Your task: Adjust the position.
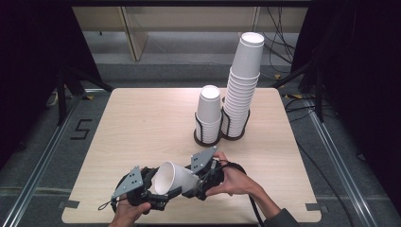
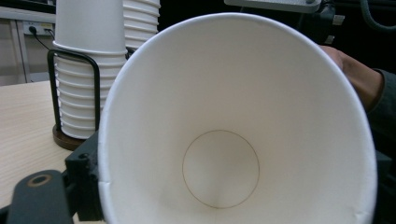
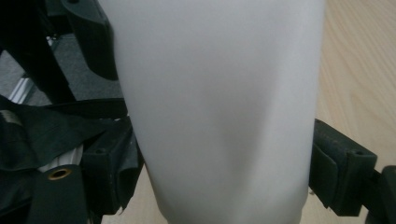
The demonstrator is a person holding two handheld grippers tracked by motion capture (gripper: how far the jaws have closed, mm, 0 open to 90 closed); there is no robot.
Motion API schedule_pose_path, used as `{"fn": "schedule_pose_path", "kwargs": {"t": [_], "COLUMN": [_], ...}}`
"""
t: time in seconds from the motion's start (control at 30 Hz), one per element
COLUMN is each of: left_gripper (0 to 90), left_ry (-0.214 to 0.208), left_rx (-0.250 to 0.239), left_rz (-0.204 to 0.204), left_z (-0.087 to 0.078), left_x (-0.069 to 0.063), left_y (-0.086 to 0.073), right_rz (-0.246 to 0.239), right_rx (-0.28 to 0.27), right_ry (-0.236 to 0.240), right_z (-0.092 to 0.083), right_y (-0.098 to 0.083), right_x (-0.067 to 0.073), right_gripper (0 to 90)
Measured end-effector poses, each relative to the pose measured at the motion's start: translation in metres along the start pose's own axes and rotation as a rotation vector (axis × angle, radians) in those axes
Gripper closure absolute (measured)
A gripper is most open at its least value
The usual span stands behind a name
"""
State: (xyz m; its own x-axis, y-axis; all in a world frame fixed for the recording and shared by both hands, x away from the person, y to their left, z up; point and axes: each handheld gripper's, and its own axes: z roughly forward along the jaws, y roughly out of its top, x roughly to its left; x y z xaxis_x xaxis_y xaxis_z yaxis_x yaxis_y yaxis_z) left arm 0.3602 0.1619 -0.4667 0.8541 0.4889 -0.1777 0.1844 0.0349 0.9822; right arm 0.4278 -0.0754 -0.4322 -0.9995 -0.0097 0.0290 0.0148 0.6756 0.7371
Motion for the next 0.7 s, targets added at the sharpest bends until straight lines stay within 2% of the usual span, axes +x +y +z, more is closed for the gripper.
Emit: {"fn": "schedule_pose_path", "kwargs": {"t": [0.13,0.17,0.2,0.23,0.3,0.37,0.57,0.7], "left_gripper": [13.9,13.8,13.7,13.3,11.8,9.6,8.0,10.8], "left_ry": [0.008,0.008,0.008,0.0,0.004,0.007,0.031,0.035], "left_rx": [-0.002,0.0,0.0,0.006,0.005,0.0,-0.034,-0.041], "left_rz": [-0.01,-0.01,-0.01,-0.017,-0.013,-0.018,-0.019,-0.025], "left_z": [-0.002,-0.002,-0.002,-0.002,-0.001,0.0,0.001,-0.001], "left_x": [0.001,0.001,0.001,0.001,0.0,0.0,-0.002,0.0], "left_y": [0.002,0.002,0.002,0.002,0.001,0.001,0.0,0.0], "right_rz": [-0.01,-0.036,-0.036,-0.015,-0.057,-0.052,0.053,0.057], "right_rx": [0.04,0.047,0.047,0.065,0.073,0.068,-0.08,-0.085], "right_ry": [-0.047,-0.066,-0.066,-0.067,-0.068,-0.063,0.037,0.032], "right_z": [-0.003,-0.004,-0.004,-0.003,0.0,0.001,0.005,0.008], "right_y": [-0.001,-0.001,-0.001,-0.002,-0.002,-0.003,-0.01,-0.011], "right_x": [0.003,0.003,0.003,0.009,0.008,0.008,0.0,0.001], "right_gripper": [17.2,17.7,17.7,22.9,26.0,26.2,26.5,26.4]}}
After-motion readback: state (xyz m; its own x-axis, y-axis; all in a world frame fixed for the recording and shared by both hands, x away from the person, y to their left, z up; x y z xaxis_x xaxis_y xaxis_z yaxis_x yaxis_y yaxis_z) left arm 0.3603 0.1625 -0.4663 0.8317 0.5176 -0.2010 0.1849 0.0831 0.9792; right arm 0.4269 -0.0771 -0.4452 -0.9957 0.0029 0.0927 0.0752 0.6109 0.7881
